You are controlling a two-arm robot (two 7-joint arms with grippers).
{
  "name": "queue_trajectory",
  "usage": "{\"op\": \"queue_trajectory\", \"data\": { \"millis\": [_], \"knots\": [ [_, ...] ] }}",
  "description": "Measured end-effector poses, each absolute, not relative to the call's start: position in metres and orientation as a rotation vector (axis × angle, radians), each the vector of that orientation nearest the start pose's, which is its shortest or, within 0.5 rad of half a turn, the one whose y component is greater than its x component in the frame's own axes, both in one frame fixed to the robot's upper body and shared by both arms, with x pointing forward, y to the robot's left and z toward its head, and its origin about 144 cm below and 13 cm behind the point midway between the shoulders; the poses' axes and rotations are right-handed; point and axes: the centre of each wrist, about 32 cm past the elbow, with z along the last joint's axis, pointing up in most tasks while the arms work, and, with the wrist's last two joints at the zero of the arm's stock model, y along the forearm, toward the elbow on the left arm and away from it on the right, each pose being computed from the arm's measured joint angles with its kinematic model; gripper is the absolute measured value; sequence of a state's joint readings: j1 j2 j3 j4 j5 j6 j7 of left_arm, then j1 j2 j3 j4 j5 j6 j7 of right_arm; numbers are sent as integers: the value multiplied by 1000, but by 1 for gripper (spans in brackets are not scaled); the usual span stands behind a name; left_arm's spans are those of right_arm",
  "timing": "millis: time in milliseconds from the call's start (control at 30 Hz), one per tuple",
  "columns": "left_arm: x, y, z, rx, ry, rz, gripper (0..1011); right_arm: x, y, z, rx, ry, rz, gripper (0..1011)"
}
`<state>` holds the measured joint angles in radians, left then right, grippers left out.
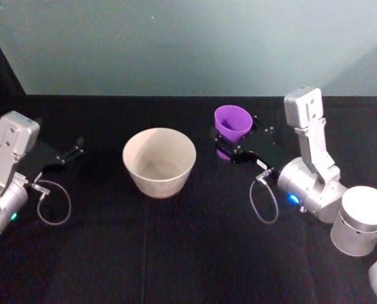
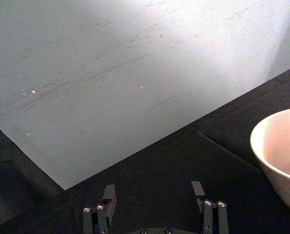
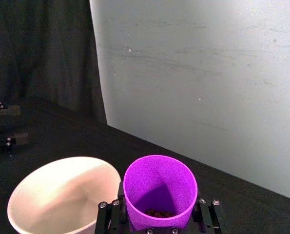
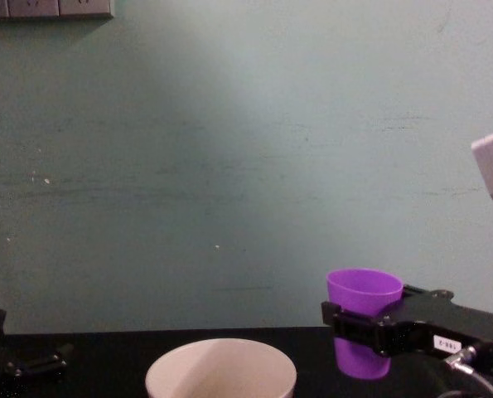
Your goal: Pick up the cup and pour the mung beans from the cup into the bowl.
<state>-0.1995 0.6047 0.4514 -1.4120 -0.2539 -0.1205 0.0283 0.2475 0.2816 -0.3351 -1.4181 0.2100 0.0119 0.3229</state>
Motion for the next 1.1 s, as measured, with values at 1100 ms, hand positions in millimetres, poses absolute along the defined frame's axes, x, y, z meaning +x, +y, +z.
{"op": "queue_trajectory", "data": {
  "millis": [1100],
  "knots": [
    [489, 310, 1140, 305, -285, 1248, 1000, 515, -225, 1168, -109, -96, -990, 726]
  ]
}}
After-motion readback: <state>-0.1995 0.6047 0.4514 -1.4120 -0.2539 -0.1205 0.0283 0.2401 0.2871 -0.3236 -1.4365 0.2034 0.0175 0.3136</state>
